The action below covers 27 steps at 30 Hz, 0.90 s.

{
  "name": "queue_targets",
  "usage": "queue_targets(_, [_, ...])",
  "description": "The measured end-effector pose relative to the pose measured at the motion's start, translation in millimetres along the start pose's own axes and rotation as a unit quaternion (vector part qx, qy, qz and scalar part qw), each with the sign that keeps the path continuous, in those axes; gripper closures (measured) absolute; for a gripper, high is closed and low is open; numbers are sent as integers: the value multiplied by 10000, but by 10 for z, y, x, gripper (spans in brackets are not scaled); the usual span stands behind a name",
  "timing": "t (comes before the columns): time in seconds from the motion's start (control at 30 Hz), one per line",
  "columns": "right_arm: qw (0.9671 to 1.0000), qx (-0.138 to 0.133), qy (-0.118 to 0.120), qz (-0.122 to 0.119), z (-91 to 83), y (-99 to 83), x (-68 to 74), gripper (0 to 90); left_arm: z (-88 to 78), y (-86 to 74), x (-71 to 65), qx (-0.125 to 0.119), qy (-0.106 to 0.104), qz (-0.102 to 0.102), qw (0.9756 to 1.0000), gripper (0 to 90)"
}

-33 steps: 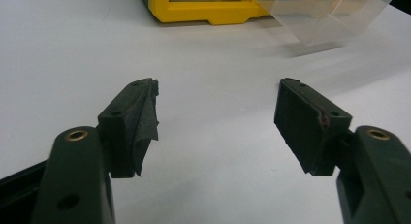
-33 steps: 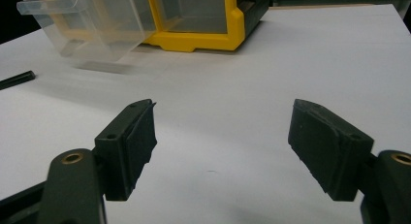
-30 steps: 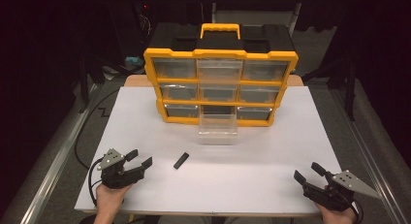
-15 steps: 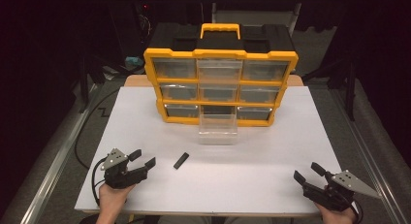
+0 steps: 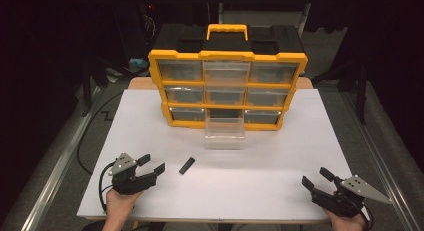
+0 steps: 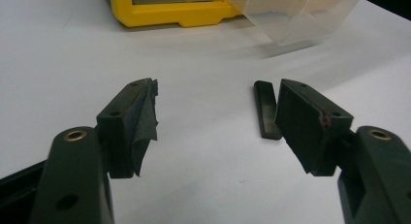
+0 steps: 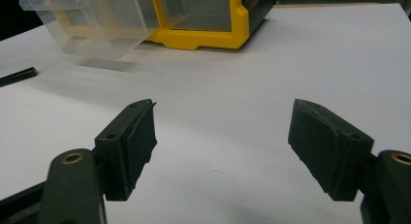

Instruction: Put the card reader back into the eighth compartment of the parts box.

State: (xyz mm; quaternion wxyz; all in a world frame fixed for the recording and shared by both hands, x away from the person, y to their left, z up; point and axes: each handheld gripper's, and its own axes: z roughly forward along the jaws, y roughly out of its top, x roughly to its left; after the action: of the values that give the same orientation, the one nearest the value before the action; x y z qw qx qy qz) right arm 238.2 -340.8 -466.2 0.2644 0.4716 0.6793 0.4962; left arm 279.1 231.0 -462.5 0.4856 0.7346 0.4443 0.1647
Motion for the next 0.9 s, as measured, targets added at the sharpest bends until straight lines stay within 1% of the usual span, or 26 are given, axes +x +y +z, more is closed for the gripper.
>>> queue_targets(0.7, [10000,10,9,-23,15,-1,-1,256,104,31,-150,13,-209,131,9997,322])
queue_targets(0.9, [10000,28,28,-10,19,-2,1,256,140,41,-191,50,-253,186,9995,322])
